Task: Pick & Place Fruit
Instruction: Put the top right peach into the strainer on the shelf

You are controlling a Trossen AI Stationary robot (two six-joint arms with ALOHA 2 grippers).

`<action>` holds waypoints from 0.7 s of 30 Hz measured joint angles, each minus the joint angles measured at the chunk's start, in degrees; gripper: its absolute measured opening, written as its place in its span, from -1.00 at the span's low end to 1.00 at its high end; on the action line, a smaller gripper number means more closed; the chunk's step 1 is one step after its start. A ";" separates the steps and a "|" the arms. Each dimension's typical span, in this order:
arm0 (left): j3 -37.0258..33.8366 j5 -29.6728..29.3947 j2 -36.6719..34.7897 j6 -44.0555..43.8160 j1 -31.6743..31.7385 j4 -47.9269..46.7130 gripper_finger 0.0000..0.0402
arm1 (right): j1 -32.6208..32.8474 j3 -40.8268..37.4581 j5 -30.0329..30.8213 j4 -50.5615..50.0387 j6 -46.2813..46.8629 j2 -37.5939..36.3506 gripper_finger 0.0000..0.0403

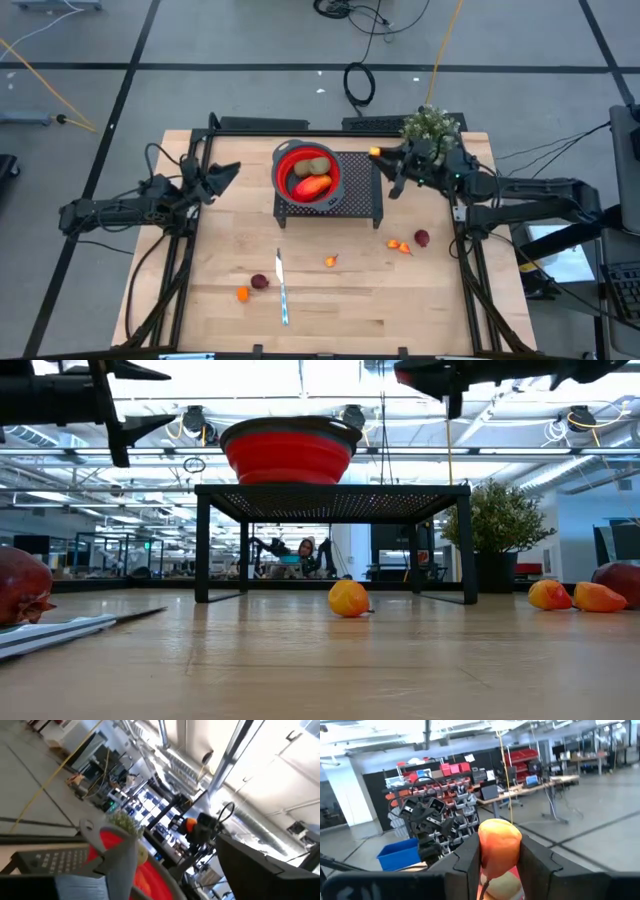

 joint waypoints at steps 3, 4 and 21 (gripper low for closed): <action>0.00 0.70 0.56 1.40 0.00 2.31 0.43 | 0.83 0.00 -0.02 3.61 -3.08 2.30 -0.50; 0.00 0.80 1.00 1.39 0.00 3.01 0.45 | 1.09 0.00 -0.01 4.84 -3.88 3.02 -0.50; 13.63 2.72 18.89 6.56 0.00 2.53 0.46 | 4.56 13.72 0.13 1.68 -18.11 14.60 -0.50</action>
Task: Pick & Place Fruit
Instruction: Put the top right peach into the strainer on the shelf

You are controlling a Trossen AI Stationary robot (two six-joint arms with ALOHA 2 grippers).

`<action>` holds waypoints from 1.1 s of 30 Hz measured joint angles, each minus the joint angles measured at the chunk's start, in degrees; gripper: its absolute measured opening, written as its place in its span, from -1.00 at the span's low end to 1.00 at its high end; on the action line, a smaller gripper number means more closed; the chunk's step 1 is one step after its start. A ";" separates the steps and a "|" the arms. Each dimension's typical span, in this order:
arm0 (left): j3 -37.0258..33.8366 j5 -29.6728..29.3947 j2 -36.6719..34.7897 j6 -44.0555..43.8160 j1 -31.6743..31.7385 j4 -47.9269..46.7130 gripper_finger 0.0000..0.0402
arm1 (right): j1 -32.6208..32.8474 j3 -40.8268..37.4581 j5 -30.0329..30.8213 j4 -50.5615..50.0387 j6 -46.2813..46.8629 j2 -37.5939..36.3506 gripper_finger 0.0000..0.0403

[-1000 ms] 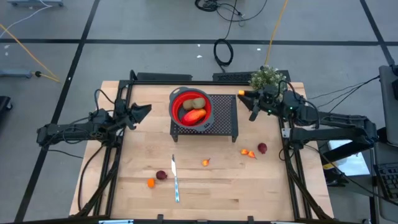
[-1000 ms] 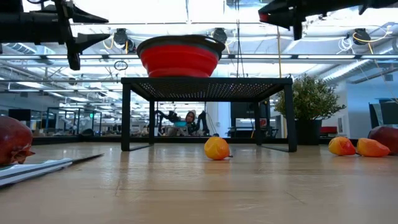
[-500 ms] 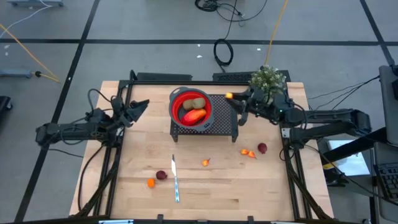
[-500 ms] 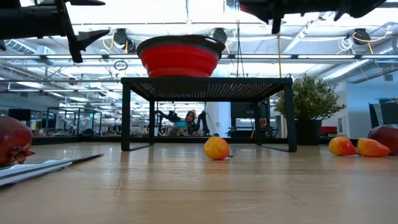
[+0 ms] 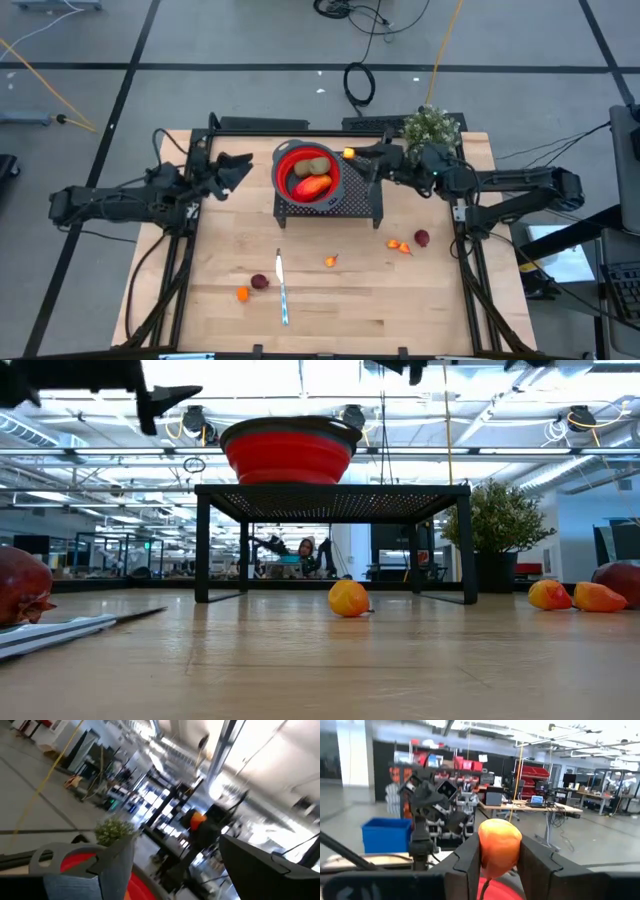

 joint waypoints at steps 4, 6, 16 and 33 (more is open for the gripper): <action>6.89 0.87 4.12 1.67 0.00 -8.75 0.46 | 0.94 4.24 0.04 -3.35 -5.52 2.84 -0.50; 9.72 1.06 6.09 1.68 0.00 -11.59 0.46 | 1.48 5.64 0.08 -4.23 -8.95 4.21 -0.50; 20.07 5.50 16.82 3.58 -0.02 -14.29 0.46 | 3.25 8.66 1.75 -4.47 -26.09 10.40 -0.50; 39.19 7.37 34.97 12.17 0.00 -28.45 0.46 | 3.73 8.64 16.11 -5.03 -43.92 11.11 -0.50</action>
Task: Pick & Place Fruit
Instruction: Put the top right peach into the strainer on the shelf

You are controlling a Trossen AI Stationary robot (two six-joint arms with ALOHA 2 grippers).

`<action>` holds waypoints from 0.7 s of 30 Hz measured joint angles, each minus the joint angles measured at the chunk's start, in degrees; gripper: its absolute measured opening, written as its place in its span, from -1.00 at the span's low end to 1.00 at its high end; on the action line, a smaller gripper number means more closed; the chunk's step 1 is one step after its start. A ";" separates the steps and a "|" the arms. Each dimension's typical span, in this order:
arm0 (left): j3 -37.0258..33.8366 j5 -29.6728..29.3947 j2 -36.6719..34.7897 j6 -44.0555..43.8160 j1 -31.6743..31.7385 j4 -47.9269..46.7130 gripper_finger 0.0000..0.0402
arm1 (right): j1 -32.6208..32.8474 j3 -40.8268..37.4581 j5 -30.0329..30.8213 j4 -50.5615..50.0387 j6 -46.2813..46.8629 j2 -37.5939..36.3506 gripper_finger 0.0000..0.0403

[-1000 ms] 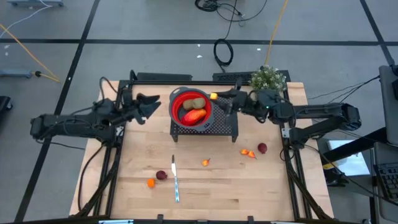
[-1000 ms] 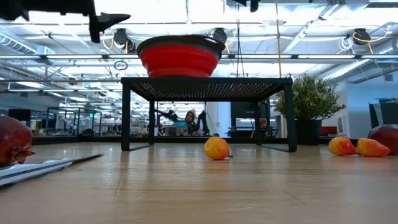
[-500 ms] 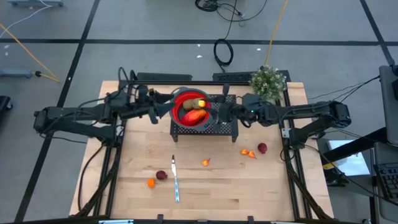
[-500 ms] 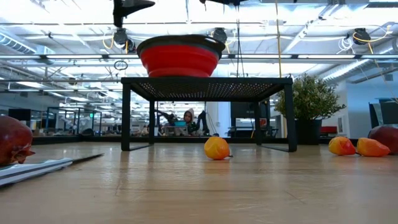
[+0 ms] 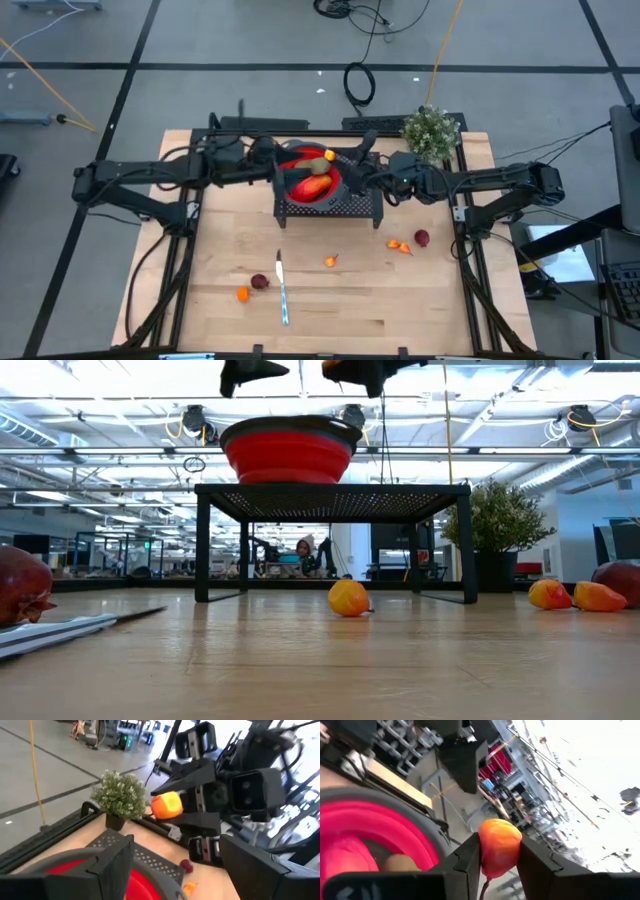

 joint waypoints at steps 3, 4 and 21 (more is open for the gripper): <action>4.28 -1.28 3.45 1.98 -0.02 -3.12 0.46 | -0.02 0.00 1.76 -0.31 -1.97 -0.01 -0.50; 5.66 -1.87 4.49 2.79 -0.02 -4.42 0.46 | -0.01 0.00 2.39 -0.46 -2.56 0.00 -0.50; 18.74 -7.70 16.36 9.04 -0.02 -10.47 0.46 | -0.17 -0.02 3.85 -2.84 -11.02 0.00 -0.50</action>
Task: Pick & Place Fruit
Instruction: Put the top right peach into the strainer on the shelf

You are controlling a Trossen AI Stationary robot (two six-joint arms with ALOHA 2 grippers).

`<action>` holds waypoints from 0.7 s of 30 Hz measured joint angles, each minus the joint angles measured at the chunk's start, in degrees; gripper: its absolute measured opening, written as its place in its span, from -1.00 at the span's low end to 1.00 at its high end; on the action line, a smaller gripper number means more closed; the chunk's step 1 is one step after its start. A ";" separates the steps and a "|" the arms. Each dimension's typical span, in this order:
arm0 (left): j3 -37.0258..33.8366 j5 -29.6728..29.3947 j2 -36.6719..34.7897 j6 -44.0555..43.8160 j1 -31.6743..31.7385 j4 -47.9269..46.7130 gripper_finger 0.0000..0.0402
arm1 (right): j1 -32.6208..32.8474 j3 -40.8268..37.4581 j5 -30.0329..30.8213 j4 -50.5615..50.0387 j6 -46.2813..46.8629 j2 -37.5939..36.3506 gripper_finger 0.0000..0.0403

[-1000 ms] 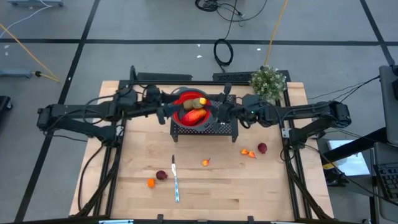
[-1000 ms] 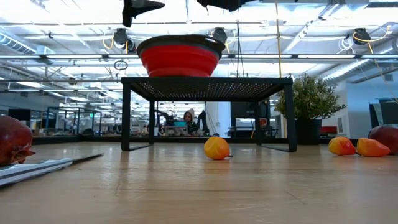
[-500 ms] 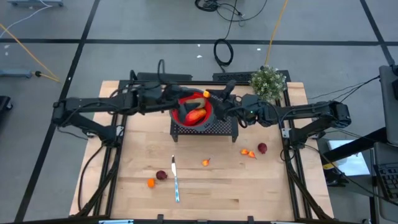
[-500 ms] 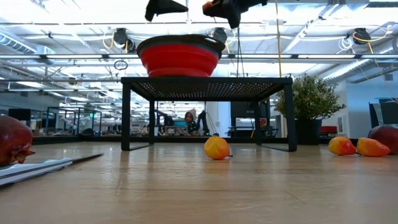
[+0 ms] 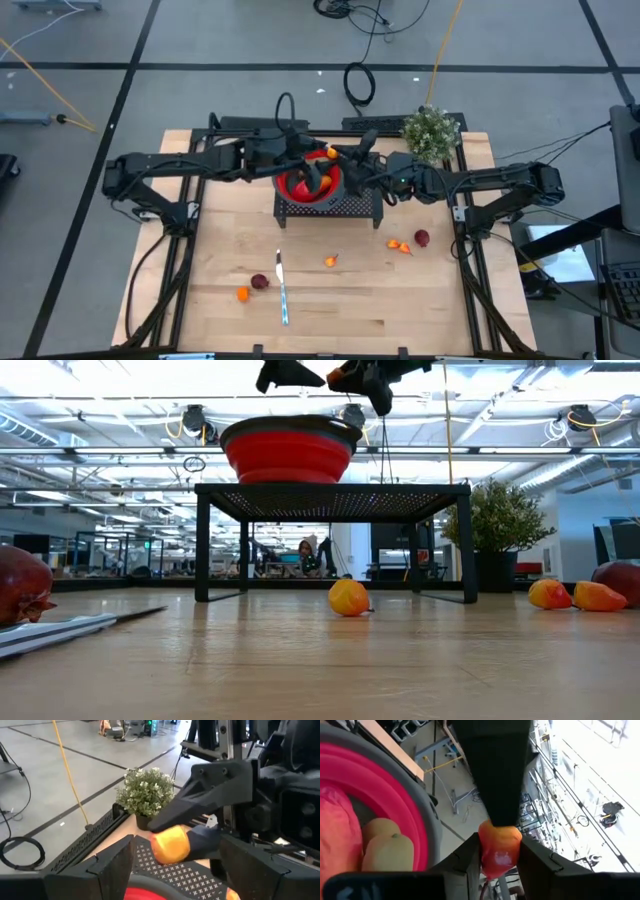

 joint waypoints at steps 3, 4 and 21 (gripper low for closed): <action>0.00 -1.51 0.47 -1.32 0.00 0.01 0.46 | 0.00 0.00 -0.04 -0.03 -1.03 0.00 -0.50; 0.00 -1.74 0.49 -1.80 0.02 -0.23 0.46 | 0.00 0.00 -0.04 -0.01 -1.05 0.00 -0.50; 0.00 -1.86 1.82 -6.20 0.13 1.08 0.46 | 0.02 0.00 -0.48 -0.01 -2.78 0.00 -0.50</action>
